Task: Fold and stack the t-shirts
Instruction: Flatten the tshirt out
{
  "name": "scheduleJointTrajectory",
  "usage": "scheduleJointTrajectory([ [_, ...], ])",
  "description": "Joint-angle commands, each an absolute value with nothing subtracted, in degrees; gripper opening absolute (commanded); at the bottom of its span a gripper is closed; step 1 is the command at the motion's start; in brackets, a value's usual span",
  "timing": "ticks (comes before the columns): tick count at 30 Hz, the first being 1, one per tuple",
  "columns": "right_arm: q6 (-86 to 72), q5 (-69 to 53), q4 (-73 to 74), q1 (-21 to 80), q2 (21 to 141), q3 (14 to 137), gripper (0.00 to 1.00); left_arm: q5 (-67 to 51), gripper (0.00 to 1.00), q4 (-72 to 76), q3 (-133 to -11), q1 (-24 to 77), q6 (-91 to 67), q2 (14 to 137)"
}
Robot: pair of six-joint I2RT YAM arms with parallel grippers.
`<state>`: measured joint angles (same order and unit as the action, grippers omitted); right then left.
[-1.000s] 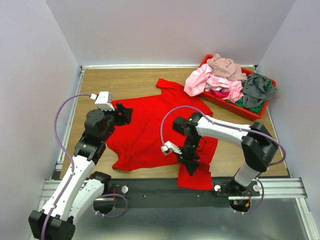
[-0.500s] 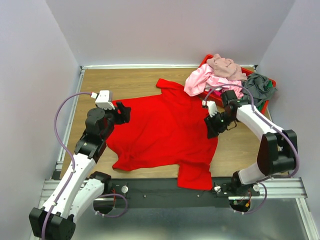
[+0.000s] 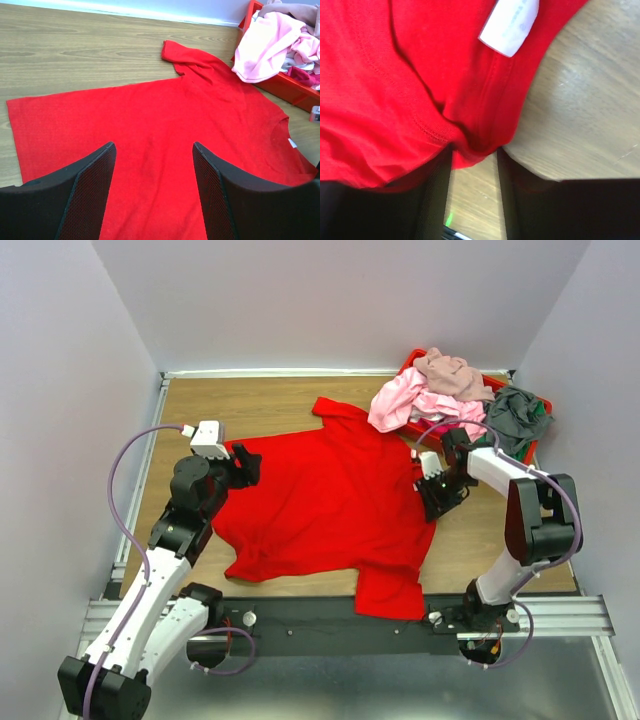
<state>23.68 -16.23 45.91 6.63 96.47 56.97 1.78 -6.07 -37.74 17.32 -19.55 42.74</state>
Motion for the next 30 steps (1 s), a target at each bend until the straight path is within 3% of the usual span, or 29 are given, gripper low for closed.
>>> scheduleJointTrajectory([
  [1, 23.38, -16.00, 44.03, 6.59, 98.70, 55.72, 0.32, 2.37, 0.71, -4.92, -38.06, 17.05, -18.72, 42.01],
  [3, 23.73, -15.39, 44.21, 6.50, 98.53, 55.20, 0.16, 2.29, 0.71, -4.92, -38.14, 17.05, -18.72, 42.10],
  [4, 24.60, -13.03, 44.47, 6.50, 98.18, 54.50, 0.03, 2.29, 0.71, -4.92, -38.14, 17.05, -18.72, 42.10],
  [5, 24.96, -10.92, 44.47, 6.50, 97.56, 54.14, 0.01, 2.46, 0.71, -5.01, -37.97, 17.05, -18.98, 42.19],
  [12, 27.94, -0.70, 46.84, 6.59, 93.60, 50.54, 0.02, 4.13, 0.71, -4.22, -37.88, 16.35, -21.62, 44.82],
  [15, 28.56, -1.05, 47.63, 6.42, 92.90, 51.06, 0.40, 4.57, 0.73, -3.00, -37.88, 14.42, -24.85, 47.54],
  [16, 28.74, -1.75, 48.07, 6.50, 92.64, 51.85, 0.65, 4.57, 0.74, -2.47, -37.71, 13.63, -26.27, 48.42],
  [19, 28.92, -3.59, 49.04, 6.59, 91.15, 56.67, 1.00, 1.16, 0.75, 1.13, -38.05, 6.98, -32.15, 56.65],
  [24, 26.11, -13.77, 48.96, 6.59, 92.54, 68.36, 1.00, -11.24, 0.69, 3.25, -45.16, 0.44, -33.58, 74.33],
  [26, 24.44, -23.70, 46.94, 6.59, 92.90, 71.80, 1.00, -11.25, 0.69, 2.64, -50.52, -1.14, -33.57, 81.98],
  [27, 24.78, -26.60, 46.76, 6.50, 93.77, 72.59, 1.00, -9.86, 0.63, 0.98, -52.02, -1.84, -28.79, 83.92],
  [30, 25.66, -29.18, 44.83, 6.59, 93.35, 72.78, 1.00, -5.83, 0.63, 0.97, -55.19, -2.98, -24.53, 88.15],
])
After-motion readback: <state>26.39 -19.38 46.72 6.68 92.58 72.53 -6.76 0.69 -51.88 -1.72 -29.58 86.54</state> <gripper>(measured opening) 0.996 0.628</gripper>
